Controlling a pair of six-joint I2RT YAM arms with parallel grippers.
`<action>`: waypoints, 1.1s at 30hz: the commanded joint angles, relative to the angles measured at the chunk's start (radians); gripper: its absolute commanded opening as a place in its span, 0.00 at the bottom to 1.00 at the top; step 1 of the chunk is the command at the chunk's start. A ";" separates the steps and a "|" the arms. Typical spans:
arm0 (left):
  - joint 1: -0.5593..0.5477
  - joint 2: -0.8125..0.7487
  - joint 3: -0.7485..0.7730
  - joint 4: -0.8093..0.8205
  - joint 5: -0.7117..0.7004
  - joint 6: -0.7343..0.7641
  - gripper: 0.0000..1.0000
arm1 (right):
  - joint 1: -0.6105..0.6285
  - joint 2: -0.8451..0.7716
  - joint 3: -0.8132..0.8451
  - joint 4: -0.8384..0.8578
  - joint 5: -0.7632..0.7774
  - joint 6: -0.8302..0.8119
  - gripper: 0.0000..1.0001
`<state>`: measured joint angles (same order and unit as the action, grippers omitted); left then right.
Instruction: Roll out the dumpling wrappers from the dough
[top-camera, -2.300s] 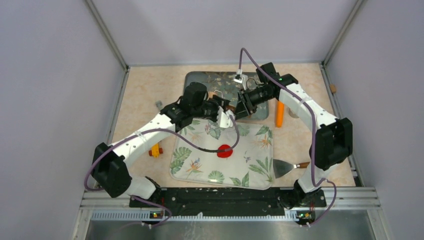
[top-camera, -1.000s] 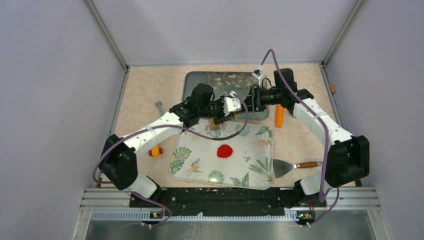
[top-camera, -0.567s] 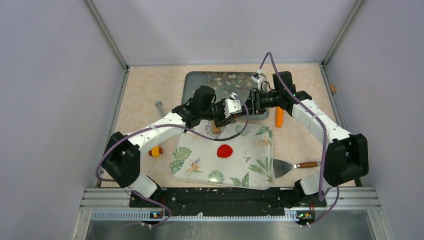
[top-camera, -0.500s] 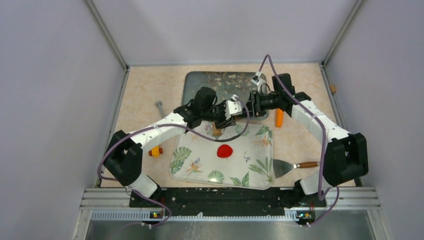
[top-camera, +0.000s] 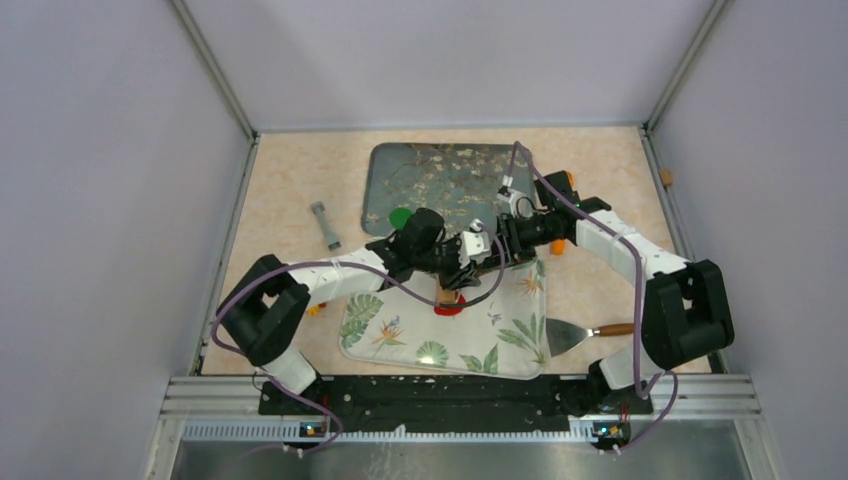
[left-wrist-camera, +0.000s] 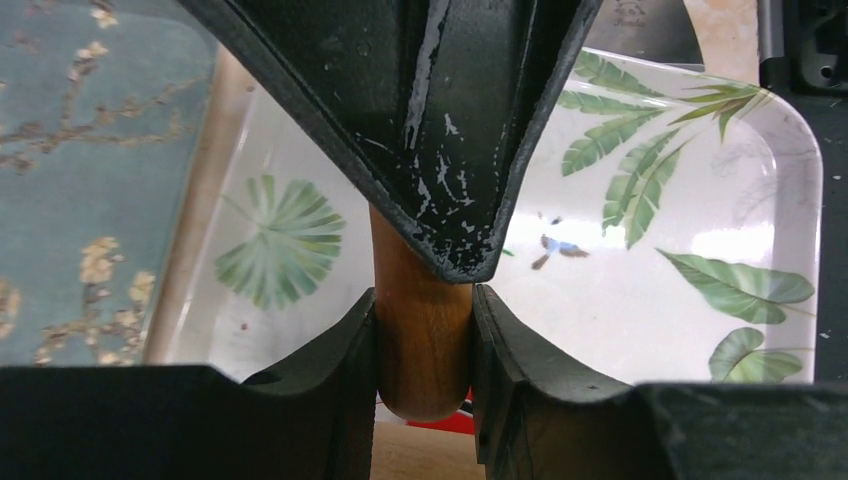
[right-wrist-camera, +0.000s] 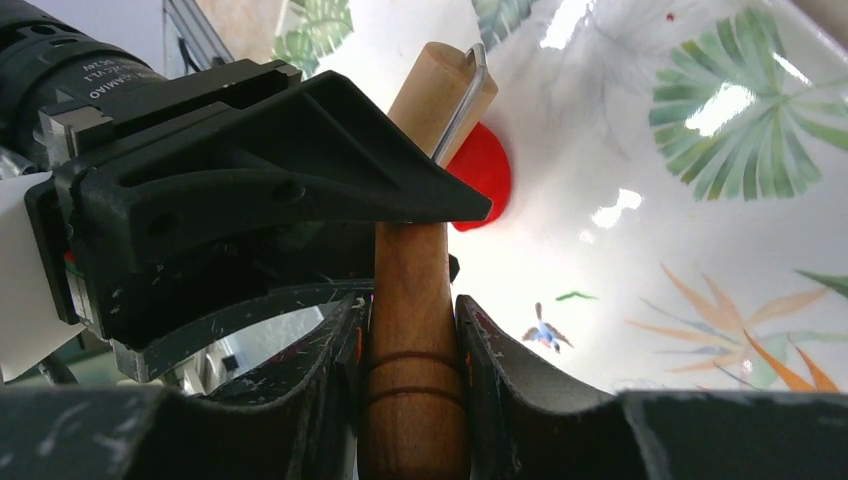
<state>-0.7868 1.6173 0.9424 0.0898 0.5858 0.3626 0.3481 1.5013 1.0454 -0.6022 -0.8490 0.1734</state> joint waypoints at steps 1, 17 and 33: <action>-0.028 0.009 -0.029 0.235 -0.023 -0.112 0.00 | 0.039 -0.039 -0.023 -0.052 0.009 -0.075 0.00; -0.071 -0.009 -0.257 0.371 -0.168 -0.201 0.00 | 0.203 -0.060 -0.126 -0.014 0.269 -0.117 0.00; -0.025 -0.199 -0.398 0.264 -0.249 -0.316 0.00 | 0.257 0.100 -0.034 0.122 0.156 -0.029 0.00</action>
<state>-0.8314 1.4750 0.5217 0.4973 0.3920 0.1589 0.5529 1.5444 0.9451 -0.4152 -0.7242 0.1665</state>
